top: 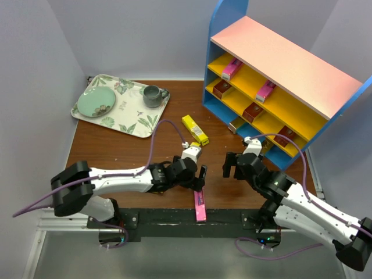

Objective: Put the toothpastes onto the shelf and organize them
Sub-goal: Pick up the toothpaste from the center of the board.

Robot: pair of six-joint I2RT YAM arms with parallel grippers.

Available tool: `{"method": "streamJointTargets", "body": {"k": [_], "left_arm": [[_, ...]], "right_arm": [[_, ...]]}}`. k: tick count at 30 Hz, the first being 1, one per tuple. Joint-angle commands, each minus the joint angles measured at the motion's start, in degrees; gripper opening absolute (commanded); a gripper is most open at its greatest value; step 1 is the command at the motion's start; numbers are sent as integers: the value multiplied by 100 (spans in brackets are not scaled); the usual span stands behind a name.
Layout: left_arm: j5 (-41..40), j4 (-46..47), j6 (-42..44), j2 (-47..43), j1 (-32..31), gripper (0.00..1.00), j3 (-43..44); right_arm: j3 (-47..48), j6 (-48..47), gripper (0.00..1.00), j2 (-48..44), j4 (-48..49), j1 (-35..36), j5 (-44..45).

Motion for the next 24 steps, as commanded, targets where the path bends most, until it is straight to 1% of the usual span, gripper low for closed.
{"method": "streamJointTargets", "body": {"k": [1,4,10,11,13,14,15,16,19,24], "left_arm": [[-380,217,-452,571,-280,98,498],[-416,165,-610,1020,-368,95,648],[-538,-55,-935,1540,-447,83,877],[-591,-90,-1005,1575,-448,78,886],[-661,-116,-1119,1645,-456,72,903],[-679,-134,-1155,1663,-456,66,903],[-697,-143,-1182,1707,-456,63,921],[-723,-160,-1225,1733,-456,56,930],[-784,-239,-1304,1795,-456,46,991],[-1057,-503,-1357,1787,-430,37,1184]], "right_arm": [[-233,259,98,-429,89,-26,261],[-365,276,98,-640,124,-18,182],[-628,329,97,-781,308,-26,-99],[-664,329,97,-782,378,-26,-125],[-769,320,97,-782,458,-18,-248],[-795,320,97,-764,545,-18,-283],[-839,303,97,-773,590,-18,-327],[-848,242,97,-755,625,-18,-380],[-910,188,97,-746,765,-26,-573],[-998,57,96,-817,1011,-17,-898]]}}
